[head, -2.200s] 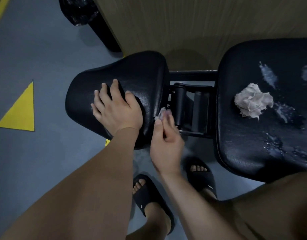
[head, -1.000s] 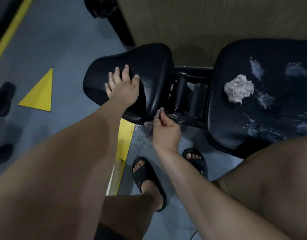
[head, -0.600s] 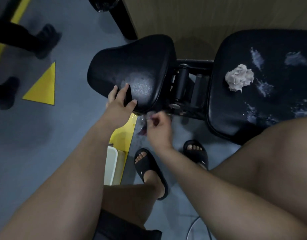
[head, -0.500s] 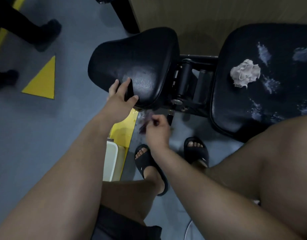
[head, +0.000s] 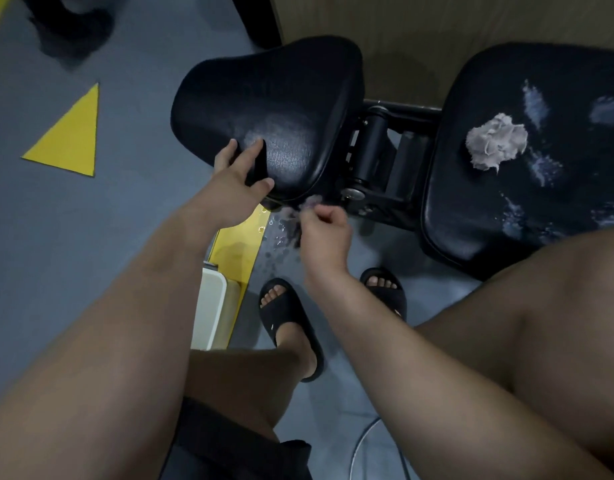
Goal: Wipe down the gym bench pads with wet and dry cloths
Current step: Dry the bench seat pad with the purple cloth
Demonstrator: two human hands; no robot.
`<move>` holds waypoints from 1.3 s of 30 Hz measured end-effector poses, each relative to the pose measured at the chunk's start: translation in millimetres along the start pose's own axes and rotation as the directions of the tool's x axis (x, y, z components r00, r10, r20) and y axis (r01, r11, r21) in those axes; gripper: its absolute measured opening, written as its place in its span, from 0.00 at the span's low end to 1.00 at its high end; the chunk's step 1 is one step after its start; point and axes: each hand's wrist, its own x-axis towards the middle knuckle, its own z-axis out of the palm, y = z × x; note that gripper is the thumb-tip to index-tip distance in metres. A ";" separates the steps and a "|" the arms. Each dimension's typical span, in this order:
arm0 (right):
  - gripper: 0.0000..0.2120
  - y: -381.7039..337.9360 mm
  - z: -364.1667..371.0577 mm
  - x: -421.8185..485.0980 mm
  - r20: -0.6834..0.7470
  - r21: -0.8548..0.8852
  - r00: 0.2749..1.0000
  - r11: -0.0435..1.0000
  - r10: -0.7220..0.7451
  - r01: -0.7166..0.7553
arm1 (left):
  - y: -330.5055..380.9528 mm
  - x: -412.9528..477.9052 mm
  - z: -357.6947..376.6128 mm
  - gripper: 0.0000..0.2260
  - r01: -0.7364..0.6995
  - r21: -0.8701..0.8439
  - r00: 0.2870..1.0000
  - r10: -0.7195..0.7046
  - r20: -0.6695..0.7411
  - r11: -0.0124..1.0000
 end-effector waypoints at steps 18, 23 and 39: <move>0.11 -56.9 -14.2 58.5 0.531 -0.544 0.473 0.146 -0.703 0.826 | -7.4 7.1 -6.4 0.31 -0.049 0.056 0.998 0.050 -0.033 0.997; 0.14 -80.5 20.8 73.9 0.748 -0.470 0.414 0.027 -0.519 0.882 | -10.3 9.7 -13.2 0.37 -0.061 0.048 0.993 0.065 -0.096 0.997; 0.07 -112.5 156.1 136.0 0.892 -0.449 0.404 -0.283 -0.204 0.848 | -24.5 13.7 -12.1 0.48 0.021 -0.068 0.992 -0.029 -0.124 0.997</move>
